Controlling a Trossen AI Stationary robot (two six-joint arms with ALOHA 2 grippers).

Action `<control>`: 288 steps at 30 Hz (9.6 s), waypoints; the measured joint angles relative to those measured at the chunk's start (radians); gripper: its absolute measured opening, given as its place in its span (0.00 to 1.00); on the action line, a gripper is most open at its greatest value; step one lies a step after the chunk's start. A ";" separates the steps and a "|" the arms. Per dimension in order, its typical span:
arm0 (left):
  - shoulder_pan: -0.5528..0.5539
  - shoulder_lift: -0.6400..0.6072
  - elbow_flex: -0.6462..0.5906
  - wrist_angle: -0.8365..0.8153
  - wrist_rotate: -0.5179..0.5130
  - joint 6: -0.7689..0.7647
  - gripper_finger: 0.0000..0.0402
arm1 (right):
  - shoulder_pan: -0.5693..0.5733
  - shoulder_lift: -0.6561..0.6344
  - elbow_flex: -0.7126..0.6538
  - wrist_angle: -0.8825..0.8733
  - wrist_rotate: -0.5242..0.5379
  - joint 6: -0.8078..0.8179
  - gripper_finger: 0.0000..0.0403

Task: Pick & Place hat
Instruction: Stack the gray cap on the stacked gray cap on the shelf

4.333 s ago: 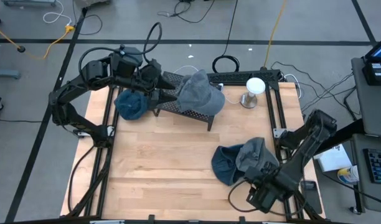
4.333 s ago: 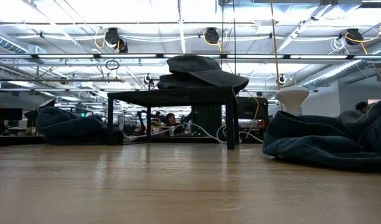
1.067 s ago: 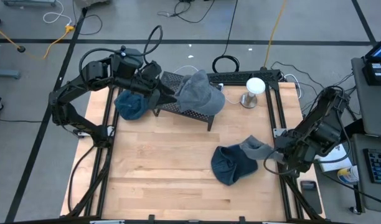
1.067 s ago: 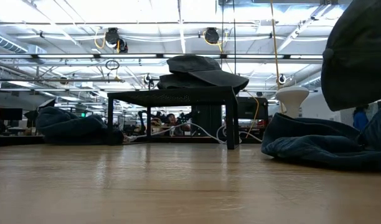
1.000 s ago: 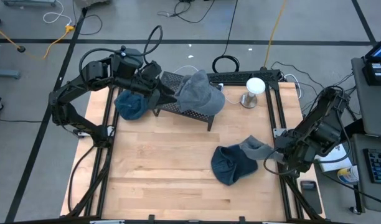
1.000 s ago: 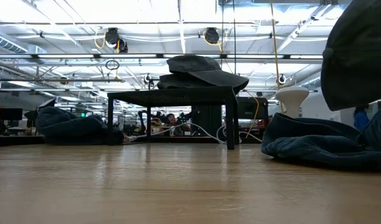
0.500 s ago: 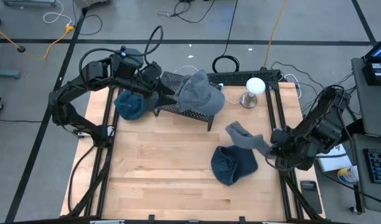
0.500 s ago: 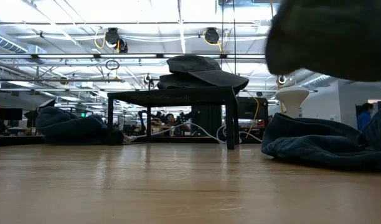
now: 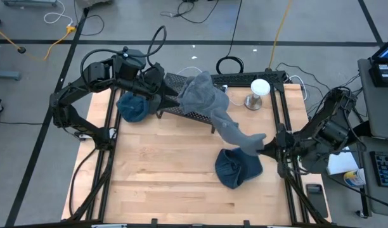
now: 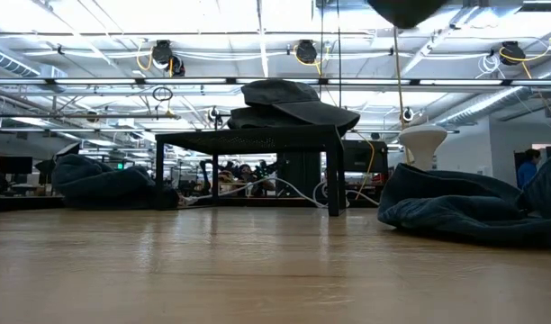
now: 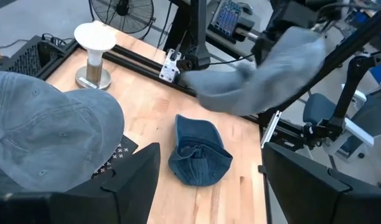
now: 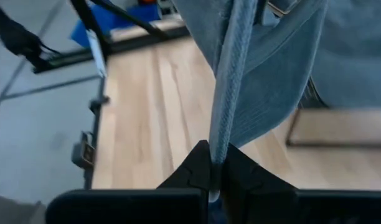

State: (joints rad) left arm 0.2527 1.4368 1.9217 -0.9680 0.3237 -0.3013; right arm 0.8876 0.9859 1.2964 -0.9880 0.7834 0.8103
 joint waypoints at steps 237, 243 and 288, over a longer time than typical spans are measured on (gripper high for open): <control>0.233 -0.213 0.000 0.530 0.276 0.036 0.69 | -1.458 0.195 -0.546 1.482 -1.313 0.507 0.01; 0.233 -0.213 0.000 0.524 0.270 0.045 0.70 | -1.459 0.195 -0.544 1.352 -1.309 0.479 0.01; 0.233 -0.213 0.000 0.439 0.268 0.111 0.63 | -1.468 0.061 -0.544 1.012 -0.961 0.425 0.46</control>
State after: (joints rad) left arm 0.4858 1.2236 1.9217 -0.5292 0.5915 -0.1905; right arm -0.5804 1.0468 0.7521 0.0237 -0.1776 1.2351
